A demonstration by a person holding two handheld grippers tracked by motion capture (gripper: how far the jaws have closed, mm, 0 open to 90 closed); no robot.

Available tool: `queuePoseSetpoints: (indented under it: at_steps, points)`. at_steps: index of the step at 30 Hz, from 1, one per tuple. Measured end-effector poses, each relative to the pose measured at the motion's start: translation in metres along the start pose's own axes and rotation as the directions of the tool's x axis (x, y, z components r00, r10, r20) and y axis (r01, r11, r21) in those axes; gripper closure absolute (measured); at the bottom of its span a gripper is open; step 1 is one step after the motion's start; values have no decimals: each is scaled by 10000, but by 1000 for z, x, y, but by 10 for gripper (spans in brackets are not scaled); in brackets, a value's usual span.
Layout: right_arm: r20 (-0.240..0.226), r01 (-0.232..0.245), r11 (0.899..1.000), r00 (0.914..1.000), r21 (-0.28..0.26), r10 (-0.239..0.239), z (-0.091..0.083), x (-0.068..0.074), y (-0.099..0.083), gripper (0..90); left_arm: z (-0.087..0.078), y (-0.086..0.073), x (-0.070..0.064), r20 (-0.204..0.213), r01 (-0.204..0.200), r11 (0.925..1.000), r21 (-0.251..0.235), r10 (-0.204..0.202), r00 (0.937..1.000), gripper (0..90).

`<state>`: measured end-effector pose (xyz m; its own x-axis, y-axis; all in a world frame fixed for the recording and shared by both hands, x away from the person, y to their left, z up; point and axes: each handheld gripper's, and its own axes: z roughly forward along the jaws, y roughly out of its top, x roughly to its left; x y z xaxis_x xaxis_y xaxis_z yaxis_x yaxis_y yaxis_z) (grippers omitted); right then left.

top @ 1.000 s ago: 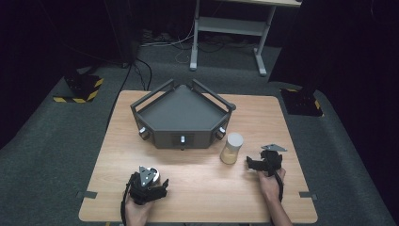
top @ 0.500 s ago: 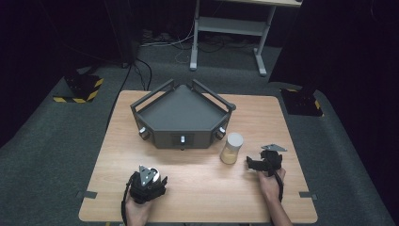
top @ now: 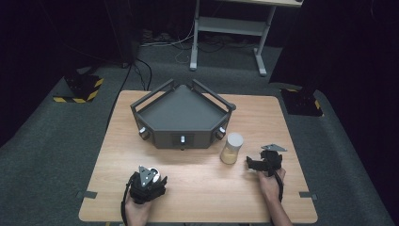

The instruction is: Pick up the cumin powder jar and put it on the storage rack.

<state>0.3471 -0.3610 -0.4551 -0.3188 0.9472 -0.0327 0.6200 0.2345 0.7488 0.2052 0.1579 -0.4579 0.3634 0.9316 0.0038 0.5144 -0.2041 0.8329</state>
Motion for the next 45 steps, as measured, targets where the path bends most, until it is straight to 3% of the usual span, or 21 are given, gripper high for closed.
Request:
queuePoseSetpoints:
  at_steps: [11,21,31,39,45]
  points:
    - [-12,6,10000,10000,0,-6,0,0,0,56,-12,26,4,537,-313,9994,-167,322,9980,317]
    - [-11,11,10000,10000,-3,-11,0,0,0,56,-21,65,13,1138,-567,9979,-322,600,9917,317]
    - [-13,7,10000,10000,-3,-7,0,0,0,55,-27,113,21,1343,-927,9942,-553,994,9859,317]
    - [-20,4,10000,10000,1,-4,0,0,0,55,-22,149,30,1339,-902,9951,-396,948,9865,317]
    - [-27,-6,10000,10000,0,6,0,0,0,55,-12,175,38,1252,-669,9970,-390,713,9896,317]
